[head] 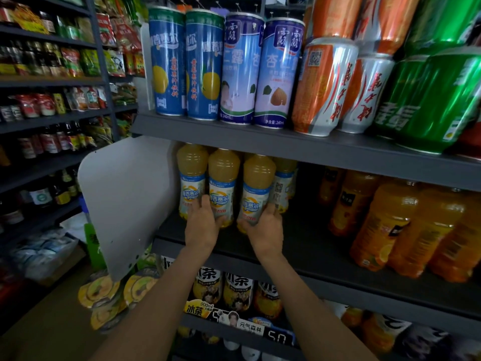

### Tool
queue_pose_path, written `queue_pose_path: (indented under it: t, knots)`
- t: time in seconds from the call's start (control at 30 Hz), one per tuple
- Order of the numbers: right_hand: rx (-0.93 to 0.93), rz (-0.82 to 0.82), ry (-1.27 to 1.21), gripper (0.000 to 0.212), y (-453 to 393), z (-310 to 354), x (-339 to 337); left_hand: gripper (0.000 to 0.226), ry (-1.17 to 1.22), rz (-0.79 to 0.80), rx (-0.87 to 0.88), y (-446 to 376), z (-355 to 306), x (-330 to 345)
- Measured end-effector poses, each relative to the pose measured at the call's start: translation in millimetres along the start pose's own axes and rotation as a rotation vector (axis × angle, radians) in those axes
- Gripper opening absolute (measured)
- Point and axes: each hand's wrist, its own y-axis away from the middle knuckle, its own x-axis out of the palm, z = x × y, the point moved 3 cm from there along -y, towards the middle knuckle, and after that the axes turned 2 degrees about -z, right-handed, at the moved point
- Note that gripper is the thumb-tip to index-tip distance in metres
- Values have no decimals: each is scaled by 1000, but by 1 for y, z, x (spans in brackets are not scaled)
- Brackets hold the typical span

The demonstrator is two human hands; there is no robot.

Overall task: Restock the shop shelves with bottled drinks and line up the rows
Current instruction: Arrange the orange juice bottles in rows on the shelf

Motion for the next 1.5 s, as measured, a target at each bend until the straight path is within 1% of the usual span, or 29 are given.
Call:
queue_pose_path:
  t: [0.1,0.3,0.33,0.37,0.43,0.47,0.5,0.53,0.57,0.6,0.63,0.67,0.7,0.73,0.8,0.9,1.0,1.1,1.17,1.2,1.27,1.3,1.33,1.4,1.43,1.47,1.5]
  knots:
    - [10,-66,51,69,4,4,-1,60,12,5,-4,-1,0,0]
    - [0,-24,87,71,2,5,1,60,-17,14,-23,2,-3,1]
    - [-11,-12,94,71,1,4,-1,61,-22,-9,-23,6,-6,1]
    - [-21,25,62,71,-1,3,-4,60,-22,-65,-10,12,-10,0]
    - [-30,183,-111,63,-10,-3,-15,53,-10,-246,91,24,-21,-4]
    - [-22,265,-190,53,-14,-7,-24,46,-5,-319,168,29,-27,-5]
    - [-8,303,-243,42,-19,-13,-35,41,-5,-353,249,34,-34,-6]
    - [20,268,-285,32,-27,-23,-45,38,-11,-342,316,36,-39,-4]
    - [55,187,-318,25,-36,-33,-54,41,-15,-291,344,36,-44,-2]
    - [97,108,-315,26,-45,-42,-59,48,-16,-207,322,35,-49,2]
    - [128,67,-271,36,-55,-48,-59,57,-21,-109,269,33,-52,6]
    - [154,68,-224,48,-62,-49,-54,63,-49,-39,217,30,-54,11]
    - [175,87,-210,58,-69,-48,-48,66,-99,-4,184,29,-56,14]
    - [187,108,-212,63,-76,-47,-40,66,-135,16,160,28,-58,15]
    - [195,115,-233,68,-87,-42,-29,63,-134,38,128,24,-58,17]
    - [170,114,-212,68,-96,-44,-25,60,-76,33,119,19,-53,19]
    - [139,203,-143,65,-93,-48,-34,58,-81,23,128,21,-53,21]
    - [102,320,-237,61,-74,-56,-50,57,-71,24,124,23,-54,23]
    - [56,404,-282,64,-57,-60,-61,57,-20,24,108,25,-52,24]
    - [29,442,-289,65,-49,-63,-66,58,33,-5,115,28,-52,25]
    - [-5,525,-344,62,-35,-65,-73,58,184,-144,184,41,-54,20]
    - [-11,573,-386,58,-29,-64,-76,59,253,-186,226,49,-58,16]
    - [-18,624,-416,56,-24,-62,-79,62,306,-170,268,55,-61,14]
    - [-48,688,-425,52,-16,-55,-81,74,373,-14,323,60,-70,17]
    - [-64,711,-420,52,-15,-52,-80,80,397,66,323,59,-74,19]
    - [-74,729,-422,52,-14,-49,-78,83,412,111,315,56,-77,20]
    - [-82,750,-431,52,-13,-47,-77,80,423,123,305,52,-78,20]
